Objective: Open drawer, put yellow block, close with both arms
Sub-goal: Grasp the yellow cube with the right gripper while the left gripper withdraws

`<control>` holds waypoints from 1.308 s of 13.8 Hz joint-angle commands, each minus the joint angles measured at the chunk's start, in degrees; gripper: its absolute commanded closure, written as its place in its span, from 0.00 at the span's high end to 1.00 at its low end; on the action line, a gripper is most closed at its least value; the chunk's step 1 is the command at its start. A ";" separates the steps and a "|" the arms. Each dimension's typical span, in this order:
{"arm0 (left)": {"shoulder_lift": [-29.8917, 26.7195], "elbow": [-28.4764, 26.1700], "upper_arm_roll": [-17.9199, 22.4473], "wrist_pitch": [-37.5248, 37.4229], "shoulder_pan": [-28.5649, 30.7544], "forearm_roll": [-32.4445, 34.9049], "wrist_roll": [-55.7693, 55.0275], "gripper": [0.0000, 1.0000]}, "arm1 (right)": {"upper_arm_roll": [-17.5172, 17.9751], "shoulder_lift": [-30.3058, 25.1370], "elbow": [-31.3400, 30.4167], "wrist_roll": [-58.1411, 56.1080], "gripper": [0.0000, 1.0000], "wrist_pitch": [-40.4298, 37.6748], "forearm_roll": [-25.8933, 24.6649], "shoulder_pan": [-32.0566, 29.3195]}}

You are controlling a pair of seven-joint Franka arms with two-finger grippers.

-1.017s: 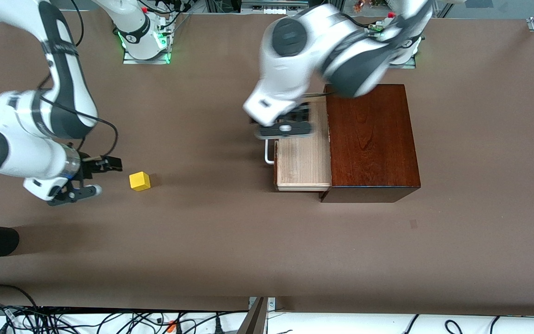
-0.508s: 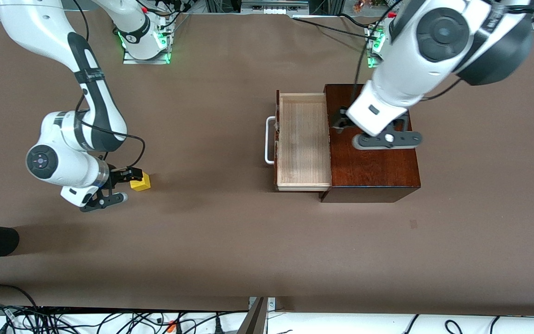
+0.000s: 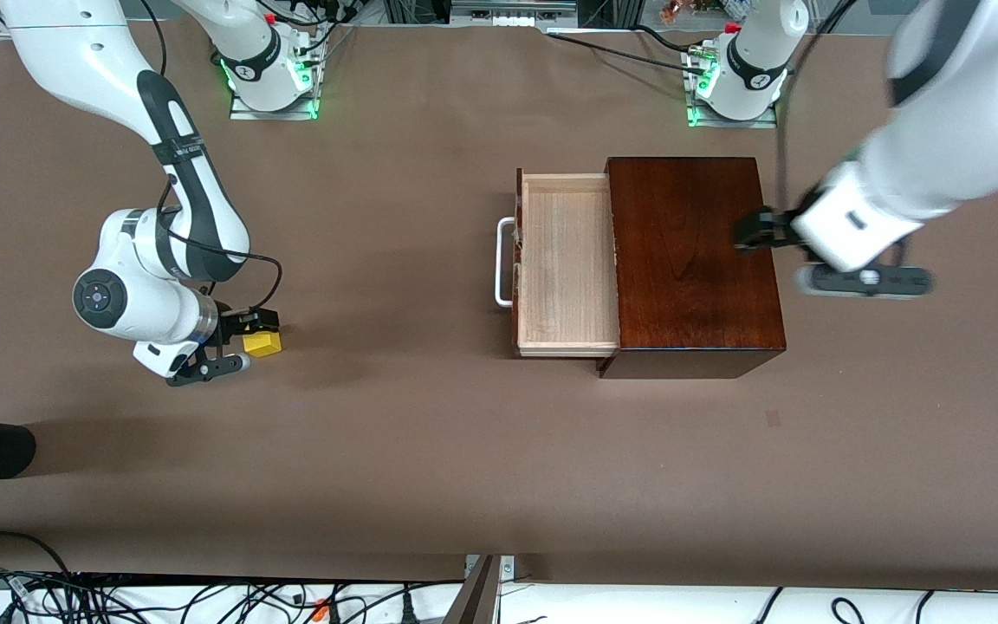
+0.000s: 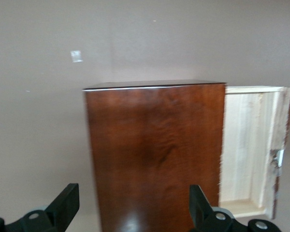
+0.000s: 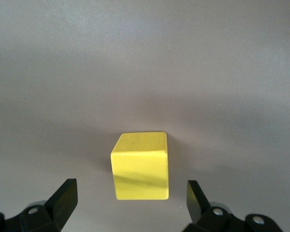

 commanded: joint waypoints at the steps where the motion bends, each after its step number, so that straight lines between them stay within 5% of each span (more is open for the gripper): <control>1: -7.88 -7.79 11.71 0.53 -5.91 -2.79 8.81 1.00 | 0.20 -0.20 -2.90 -1.02 1.00 3.75 1.35 -0.13; 5: -10.53 -10.61 19.47 0.98 -9.52 -2.01 14.01 1.00 | 0.20 0.23 -3.26 -1.55 0.94 4.47 1.35 -0.13; 14: -10.88 -11.67 16.85 4.75 -7.77 2.22 13.93 1.00 | 0.20 -0.38 -4.58 -5.50 0.34 8.16 1.18 -0.13; 18: -10.80 -11.58 16.67 4.49 -7.77 2.30 13.93 1.00 | 1.08 -4.67 -2.20 -5.33 0.34 2.29 0.83 0.31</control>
